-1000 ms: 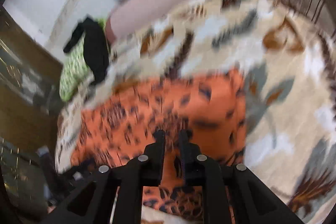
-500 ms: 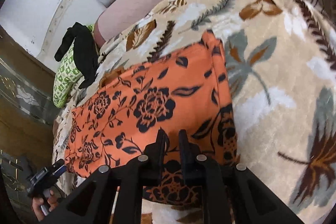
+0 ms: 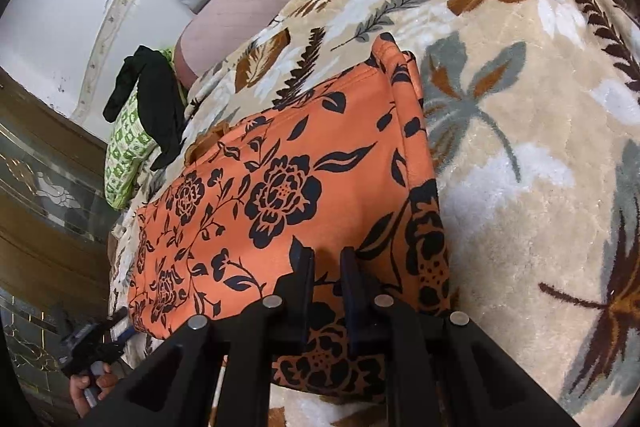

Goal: Fold small clothes

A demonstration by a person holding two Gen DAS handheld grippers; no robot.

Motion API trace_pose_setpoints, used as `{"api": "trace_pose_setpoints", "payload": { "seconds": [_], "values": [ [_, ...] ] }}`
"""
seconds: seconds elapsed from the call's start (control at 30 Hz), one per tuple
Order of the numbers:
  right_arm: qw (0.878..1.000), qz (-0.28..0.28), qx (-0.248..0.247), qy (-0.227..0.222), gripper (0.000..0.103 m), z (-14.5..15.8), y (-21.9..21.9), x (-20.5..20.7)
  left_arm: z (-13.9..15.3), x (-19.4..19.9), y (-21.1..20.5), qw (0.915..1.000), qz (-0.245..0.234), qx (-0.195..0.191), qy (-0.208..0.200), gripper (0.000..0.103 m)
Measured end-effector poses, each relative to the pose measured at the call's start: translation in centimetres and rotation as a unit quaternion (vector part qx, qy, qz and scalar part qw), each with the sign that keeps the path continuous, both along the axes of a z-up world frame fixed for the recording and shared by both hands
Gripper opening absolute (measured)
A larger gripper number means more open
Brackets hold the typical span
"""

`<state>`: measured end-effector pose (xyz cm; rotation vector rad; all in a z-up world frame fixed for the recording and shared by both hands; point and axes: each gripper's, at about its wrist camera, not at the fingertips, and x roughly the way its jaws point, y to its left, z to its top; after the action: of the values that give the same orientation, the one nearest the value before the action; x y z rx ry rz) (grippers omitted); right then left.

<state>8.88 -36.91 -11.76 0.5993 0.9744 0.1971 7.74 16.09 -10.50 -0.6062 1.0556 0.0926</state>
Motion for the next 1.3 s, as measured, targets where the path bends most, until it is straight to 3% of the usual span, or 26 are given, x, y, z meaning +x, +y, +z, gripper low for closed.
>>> {"api": "trace_pose_setpoints", "payload": {
  "seconds": [0.03, 0.07, 0.13, 0.2, 0.27, 0.3, 0.37, 0.43, 0.5, 0.6, 0.67, 0.77, 0.83, 0.87, 0.93, 1.0, 1.07, 1.1, 1.13, 1.2, 1.23, 1.27, 1.3],
  "values": [
    [1.0, 0.0, -0.001, 0.0, 0.015, 0.0, 0.0, 0.0, 0.1, 0.5, 0.1, 0.9998, -0.017, -0.013, 0.001, 0.015],
    [1.0, 0.001, -0.001, -0.001, 0.015, 0.0, 0.0, 0.0, 0.5, 0.6, 0.2, 0.9998, -0.013, -0.012, -0.002, 0.015],
    [1.0, 0.001, 0.0, 0.001, 0.015, -0.1, -0.1, -0.1, 2.3, 0.4, -0.5, 0.9986, -0.025, 0.035, -0.029, 0.014],
    [1.0, 0.001, 0.003, 0.005, 0.015, -0.3, -0.2, -0.1, 2.6, 0.3, -2.0, 0.9952, -0.049, 0.079, -0.029, 0.015],
    [1.0, 0.002, 0.004, 0.007, 0.015, -0.5, -0.2, 0.0, 0.1, 1.2, -2.7, 0.9917, -0.076, 0.1, 0.03, 0.019],
    [1.0, 0.003, 0.005, 0.008, 0.015, -0.6, -0.3, 0.1, -0.1, 1.4, -2.5, 0.9921, -0.075, 0.097, 0.027, 0.023],
    [1.0, 0.002, 0.009, 0.009, 0.015, -0.6, -0.4, 0.1, 1.5, 1.4, -2.0, 0.9934, -0.062, 0.096, 0.007, 0.032],
    [1.0, 0.003, 0.011, 0.008, 0.015, -0.6, -0.4, 0.1, 3.7, 2.0, -1.9, 0.9914, -0.067, 0.108, -0.03, 0.049],
    [1.0, 0.007, 0.011, 0.007, 0.015, -0.6, -0.5, 0.1, 5.8, 3.5, -1.9, 0.9851, -0.078, 0.134, -0.074, 0.054],
    [1.0, 0.008, 0.014, 0.006, 0.015, -0.6, -0.5, 0.1, 5.7, 7.9, -1.7, 0.9825, -0.103, 0.139, -0.069, 0.054],
    [1.0, 0.01, 0.015, 0.006, 0.015, -0.6, -0.6, 0.1, 4.5, 10.7, -1.8, 0.9809, -0.122, 0.143, -0.049, 0.052],
    [1.0, 0.01, 0.02, 0.008, 0.015, -0.7, -0.6, 0.0, 3.0, 14.5, -2.2, 0.9779, -0.142, 0.148, -0.04, 0.036],
    [1.0, 0.011, 0.021, 0.008, 0.015, -0.8, -0.7, 0.0, 1.5, 16.6, -2.3, 0.9736, -0.143, 0.177, -0.015, 0.007],
    [1.0, 0.013, 0.022, 0.009, 0.015, -0.8, -0.7, 0.1, 0.1, 17.6, -2.0, 0.9753, -0.132, 0.177, 0.012, 0.009],
    [0.999, 0.013, 0.029, 0.012, 0.015, -0.9, -0.8, 0.2, -0.4, 18.5, -1.1, 0.9825, -0.111, 0.148, 0.02, 0.011],
    [0.999, 0.007, 0.044, 0.016, 0.015, -1.2, -1.1, 0.3, 1.2, 18.1, -2.0, 0.9768, -0.11, 0.183, 0.001, 0.01],
    [0.998, -0.002, 0.056, 0.013, 0.015, -1.0, -1.5, 0.0, 3.1, 16.4, -3.1, 0.9684, -0.113, 0.22, -0.029, 0.015],
    [0.998, -0.011, 0.058, 0.004, 0.016, -0.6, -1.8, -0.3, 4.0, 15.1, -3.7, 0.9659, -0.116, 0.227, -0.046, 0.028],
    [0.998, -0.022, 0.061, -0.009, 0.016, 0.1, -2.1, -1.0, 4.7, 13.9, -4.2, 0.9643, -0.118, 0.229, -0.062, 0.048],
    [0.995, -0.042, 0.082, -0.029, 0.015, 1.4, -2.6, -2.7, 5.9, 11.0, -5.5, 0.96, -0.116, 0.236, -0.095, 0.065],
    [0.993, -0.052, 0.097, -0.031, 0.016, 1.5, -2.7, -3.6, 6.3, 9.3, -6.4, 0.9566, -0.121, 0.24, -0.112, 0.066],
    [0.991, -0.062, 0.114, -0.027, 0.022, 1.3, -2.7, -4.7, 6.5, 7.9, -7.4, 0.9545, -0.132, 0.238, -0.122, 0.066],
    [0.988, -0.074, 0.135, -0.013, 0.041, 0.8, -2.3, -6.3, 6.5, 6.6, -8.4, 0.9544, -0.142, 0.231, -0.125, 0.066]
  ]
}}
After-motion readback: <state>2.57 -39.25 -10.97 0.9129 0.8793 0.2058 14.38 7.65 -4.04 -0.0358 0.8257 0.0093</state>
